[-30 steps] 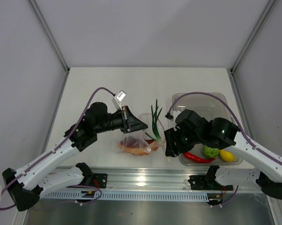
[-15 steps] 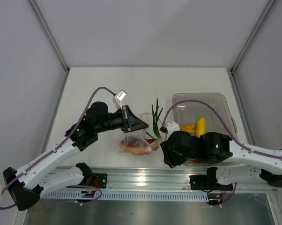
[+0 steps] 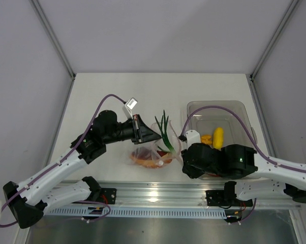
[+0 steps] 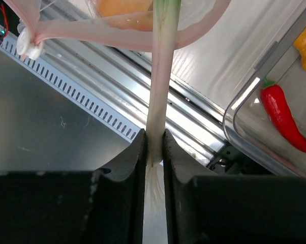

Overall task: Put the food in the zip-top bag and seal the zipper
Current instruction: Place the fake vegetable in the zipper food storage bag.

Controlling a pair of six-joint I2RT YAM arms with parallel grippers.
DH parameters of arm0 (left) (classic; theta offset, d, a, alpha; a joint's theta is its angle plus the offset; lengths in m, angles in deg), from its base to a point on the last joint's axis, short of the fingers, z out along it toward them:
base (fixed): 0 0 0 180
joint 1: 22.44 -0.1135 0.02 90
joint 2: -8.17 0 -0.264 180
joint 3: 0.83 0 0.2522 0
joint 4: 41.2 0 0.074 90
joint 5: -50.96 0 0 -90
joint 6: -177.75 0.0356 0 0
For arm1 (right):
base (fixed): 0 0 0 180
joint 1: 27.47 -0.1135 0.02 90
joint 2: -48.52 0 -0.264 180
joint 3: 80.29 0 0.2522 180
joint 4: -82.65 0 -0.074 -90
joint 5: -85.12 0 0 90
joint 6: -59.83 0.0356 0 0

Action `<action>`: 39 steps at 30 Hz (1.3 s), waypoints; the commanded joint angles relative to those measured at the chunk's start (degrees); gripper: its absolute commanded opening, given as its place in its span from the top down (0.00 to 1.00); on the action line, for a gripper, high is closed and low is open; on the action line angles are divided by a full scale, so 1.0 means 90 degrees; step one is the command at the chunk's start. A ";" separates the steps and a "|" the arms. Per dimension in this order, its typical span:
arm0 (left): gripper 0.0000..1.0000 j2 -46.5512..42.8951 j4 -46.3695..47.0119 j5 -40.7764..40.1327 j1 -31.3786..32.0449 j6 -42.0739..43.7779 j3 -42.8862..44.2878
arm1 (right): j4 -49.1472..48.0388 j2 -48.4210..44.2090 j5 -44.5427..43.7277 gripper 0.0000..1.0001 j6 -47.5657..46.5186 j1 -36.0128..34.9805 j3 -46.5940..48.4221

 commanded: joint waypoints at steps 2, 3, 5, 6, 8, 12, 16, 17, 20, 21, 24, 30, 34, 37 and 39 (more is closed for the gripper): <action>0.99 0.0003 0.0185 0.0198 -0.0034 0.0224 0.0156 | 0.0264 -0.0092 0.0027 1.00 0.0099 -0.0032 0.0741; 0.99 0.0013 0.0146 0.0218 -0.0034 0.0360 0.0175 | 0.0400 -0.0043 0.0327 1.00 0.0090 0.0027 0.0868; 0.99 0.0003 0.0058 0.0247 -0.0034 0.0478 0.0176 | 0.0547 0.0035 0.0796 1.00 0.0012 0.0192 0.1267; 0.99 -0.0007 0.0009 0.0247 -0.0034 0.0595 0.0176 | 0.0635 0.0084 0.1389 1.00 -0.0027 0.0473 0.1386; 0.99 -0.0055 -0.0020 0.0286 -0.0034 0.0674 0.0176 | 0.0713 0.0142 0.2046 1.00 -0.0124 0.0875 0.1601; 0.99 -0.0192 -0.0020 0.0326 -0.0034 0.0762 0.0107 | 0.0549 0.0299 0.4414 1.00 -0.0213 0.2192 0.1749; 0.99 -0.0319 -0.0040 0.0296 -0.0024 0.0772 0.0156 | 0.0275 0.0523 0.5679 1.00 -0.0086 0.3249 0.1437; 0.99 -0.0329 -0.0079 0.0296 -0.0024 0.0772 0.0204 | 0.0139 0.0562 0.5894 1.00 -0.0038 0.3356 0.1378; 0.99 -0.0339 -0.0196 0.0258 -0.0024 0.0830 0.0380 | -0.0173 0.0699 0.6627 1.00 0.0235 0.3610 0.1124; 0.99 -0.0329 -0.0264 0.0257 -0.0024 0.0859 0.0400 | -0.0223 0.0748 0.6919 1.00 0.0352 0.3650 0.1094; 0.99 -0.0310 -0.0284 0.0267 -0.0024 0.0870 0.0498 | -0.0564 0.0923 0.7701 1.00 0.0548 0.3835 0.0851; 0.99 -0.0202 -0.0069 0.0452 0.0025 0.0723 0.0468 | 0.0076 0.1936 0.8162 1.00 0.0014 0.3943 0.1551; 1.00 -0.0192 -0.0088 0.0491 0.0142 0.0684 0.0537 | 0.0879 0.2476 0.7996 1.00 -0.0846 0.4187 0.2031; 1.00 -0.0241 -0.0069 0.0521 0.0161 0.0645 0.0566 | 0.1085 0.2808 0.7724 1.00 -0.1053 0.4411 0.2334; 0.99 -0.0280 -0.0021 0.0540 0.0162 0.0577 0.0537 | 0.0978 0.2916 0.7440 1.00 -0.1053 0.4528 0.2470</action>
